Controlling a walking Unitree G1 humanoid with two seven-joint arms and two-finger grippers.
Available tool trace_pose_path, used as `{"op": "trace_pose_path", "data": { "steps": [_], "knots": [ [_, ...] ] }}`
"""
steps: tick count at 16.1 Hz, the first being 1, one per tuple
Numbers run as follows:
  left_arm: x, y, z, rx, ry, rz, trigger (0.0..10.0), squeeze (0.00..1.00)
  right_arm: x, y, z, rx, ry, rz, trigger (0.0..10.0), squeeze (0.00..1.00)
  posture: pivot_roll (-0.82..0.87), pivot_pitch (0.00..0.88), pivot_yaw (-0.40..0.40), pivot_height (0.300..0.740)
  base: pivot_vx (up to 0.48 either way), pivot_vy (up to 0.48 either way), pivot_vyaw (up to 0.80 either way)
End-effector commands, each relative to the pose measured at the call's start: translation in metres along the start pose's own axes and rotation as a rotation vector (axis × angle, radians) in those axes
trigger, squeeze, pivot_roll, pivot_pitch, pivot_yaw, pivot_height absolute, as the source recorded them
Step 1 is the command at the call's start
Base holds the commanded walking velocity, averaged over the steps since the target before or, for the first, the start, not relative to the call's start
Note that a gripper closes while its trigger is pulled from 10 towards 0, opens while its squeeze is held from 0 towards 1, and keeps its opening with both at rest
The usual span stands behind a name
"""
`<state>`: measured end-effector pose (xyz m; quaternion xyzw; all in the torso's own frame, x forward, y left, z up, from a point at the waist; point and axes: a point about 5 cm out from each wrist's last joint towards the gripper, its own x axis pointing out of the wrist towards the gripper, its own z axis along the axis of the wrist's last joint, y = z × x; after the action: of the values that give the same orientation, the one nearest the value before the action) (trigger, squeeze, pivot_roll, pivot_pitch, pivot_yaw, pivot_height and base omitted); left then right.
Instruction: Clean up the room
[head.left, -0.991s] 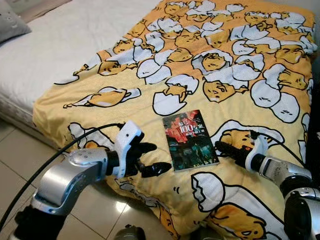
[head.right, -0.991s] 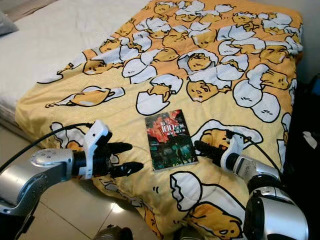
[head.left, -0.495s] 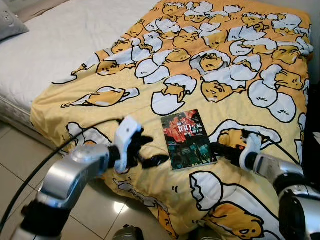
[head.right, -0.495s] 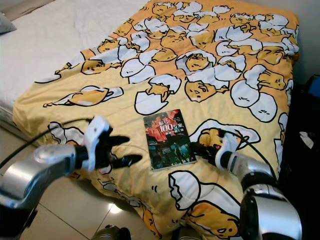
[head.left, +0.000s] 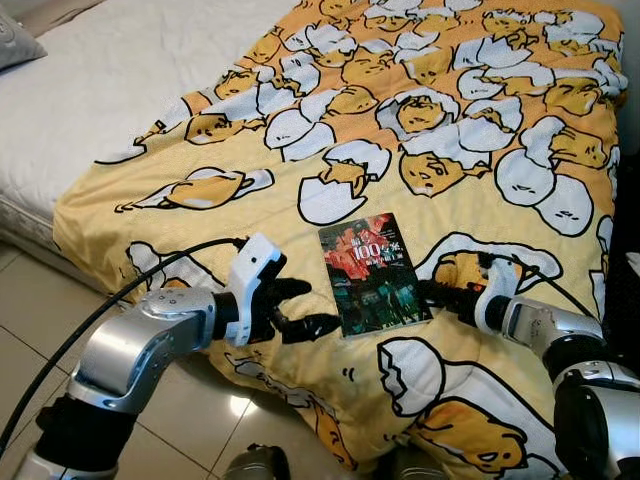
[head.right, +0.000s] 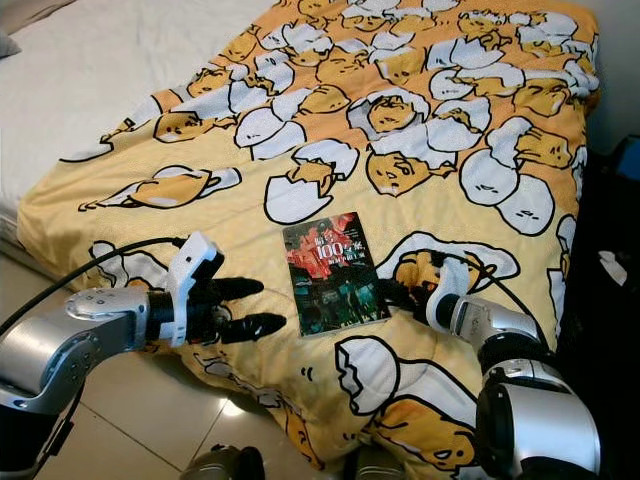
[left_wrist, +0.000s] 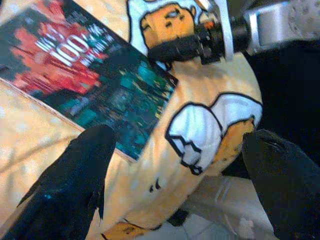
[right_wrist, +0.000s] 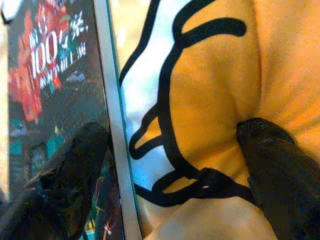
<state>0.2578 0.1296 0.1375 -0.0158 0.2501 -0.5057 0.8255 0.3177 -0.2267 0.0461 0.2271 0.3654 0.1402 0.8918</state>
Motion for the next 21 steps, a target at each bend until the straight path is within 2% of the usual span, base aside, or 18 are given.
{"op": "trace_pose_path", "data": {
  "steps": [1, 3, 5, 7, 8, 9, 10, 12, 13, 14, 15, 16, 17, 18, 19, 20, 21],
  "knots": [
    [-0.002, -0.006, -0.002, -0.007, 0.009, -0.038, 10.0, 1.00, 0.005, 0.001, -0.026, 0.106, 0.093, 0.030, 10.0, 1.00, 0.04, 0.205, 0.073, 0.740, 0.000, 0.000, 0.00],
    [-0.003, -0.007, -0.002, -0.010, 0.007, -0.047, 10.0, 1.00, 0.002, 0.012, -0.012, 0.123, 0.046, 0.199, 10.0, 1.00, 0.04, 0.205, 0.071, 0.740, 0.000, 0.000, 0.00],
    [-0.003, -0.003, -0.003, 0.003, 0.021, -0.019, 10.0, 1.00, -0.002, 0.016, -0.009, 0.072, 0.072, 0.305, 10.0, 1.00, 0.03, 0.207, 0.067, 0.740, 0.000, 0.000, 0.00],
    [-0.003, -0.002, -0.002, 0.002, 0.020, -0.012, 10.0, 1.00, -0.003, 0.015, -0.013, 0.063, 0.107, 0.301, 10.0, 1.00, 0.04, 0.209, 0.069, 0.740, 0.000, 0.000, 0.00],
    [-0.004, -0.002, -0.002, -0.001, 0.021, -0.020, 10.0, 1.00, -0.002, 0.020, -0.017, 0.054, 0.137, 0.359, 10.0, 1.00, 0.04, 0.208, 0.081, 0.740, 0.000, 0.000, 0.00],
    [-0.004, -0.002, -0.002, -0.001, 0.021, -0.020, 10.0, 1.00, -0.002, 0.020, -0.017, 0.054, 0.137, 0.359, 10.0, 1.00, 0.04, 0.208, 0.081, 0.740, 0.000, 0.000, 0.00],
    [-0.004, -0.003, -0.001, 0.001, 0.022, -0.026, 10.0, 1.00, -0.003, 0.028, -0.020, 0.023, 0.158, 0.464, 10.0, 1.00, 0.05, 0.210, 0.078, 0.740, 0.000, 0.000, 0.00],
    [-0.004, -0.001, 0.000, 0.018, 0.020, -0.004, 10.0, 1.00, -0.001, 0.032, -0.022, -0.058, 0.156, 0.481, 10.0, 1.00, 0.04, 0.206, 0.085, 0.740, 0.000, 0.000, 0.00],
    [-0.004, 0.002, 0.000, 0.039, 0.021, 0.030, 10.0, 1.00, 0.002, 0.030, -0.018, -0.143, 0.104, 0.403, 10.0, 1.00, 0.03, 0.202, 0.089, 0.740, 0.000, 0.000, 0.00],
    [-0.004, 0.012, 0.002, 0.089, 0.014, 0.135, 10.0, 0.92, 0.006, 0.019, -0.005, -0.233, -0.028, 0.175, 10.0, 1.00, 0.03, 0.200, 0.087, 0.740, 0.000, 0.000, 0.00],
    [-0.004, 0.016, 0.003, 0.103, 0.010, 0.175, 10.0, 0.20, 0.005, 0.015, 0.001, -0.250, -0.077, 0.095, 10.0, 1.00, 0.03, 0.196, 0.076, 0.740, 0.000, 0.000, 0.00],
    [-0.004, 0.021, 0.006, 0.116, -0.007, 0.228, 10.0, 0.00, 0.000, 0.005, 0.009, -0.255, -0.146, -0.010, 10.0, 1.00, 0.02, 0.193, 0.061, 0.740, 0.000, 0.000, 0.00],
    [-0.005, 0.027, 0.009, 0.131, -0.033, 0.290, 10.0, 0.00, -0.013, -0.013, 0.021, -0.263, -0.242, -0.187, 10.0, 0.77, 0.01, 0.189, 0.061, 0.740, 0.000, 0.000, 0.00],
    [-0.005, 0.028, 0.009, 0.134, -0.042, 0.305, 10.0, 0.00, -0.019, -0.020, 0.024, -0.273, -0.273, -0.256, 10.0, 0.77, 0.01, 0.189, 0.060, 0.740, 0.000, 0.000, 0.00],
    [-0.005, 0.029, 0.010, 0.134, -0.046, 0.314, 10.0, 0.00, -0.025, -0.027, 0.028, -0.259, -0.307, -0.310, 10.0, 0.67, 0.01, 0.188, 0.058, 0.740, 0.000, 0.000, 0.00],
    [-0.004, 0.029, 0.010, 0.134, -0.053, 0.324, 10.0, 0.00, -0.038, -0.041, 0.035, -0.209, -0.377, -0.409, 10.0, 0.60, 0.01, 0.186, 0.048, 0.740, 0.000, 0.000, 0.00],
    [-0.003, 0.029, 0.010, 0.137, -0.059, 0.327, 10.0, 0.00, -0.044, -0.047, 0.037, -0.166, -0.405, -0.422, 10.0, 0.60, 0.01, 0.186, 0.044, 0.740, 0.000, 0.000, 0.00]
  ]
}}
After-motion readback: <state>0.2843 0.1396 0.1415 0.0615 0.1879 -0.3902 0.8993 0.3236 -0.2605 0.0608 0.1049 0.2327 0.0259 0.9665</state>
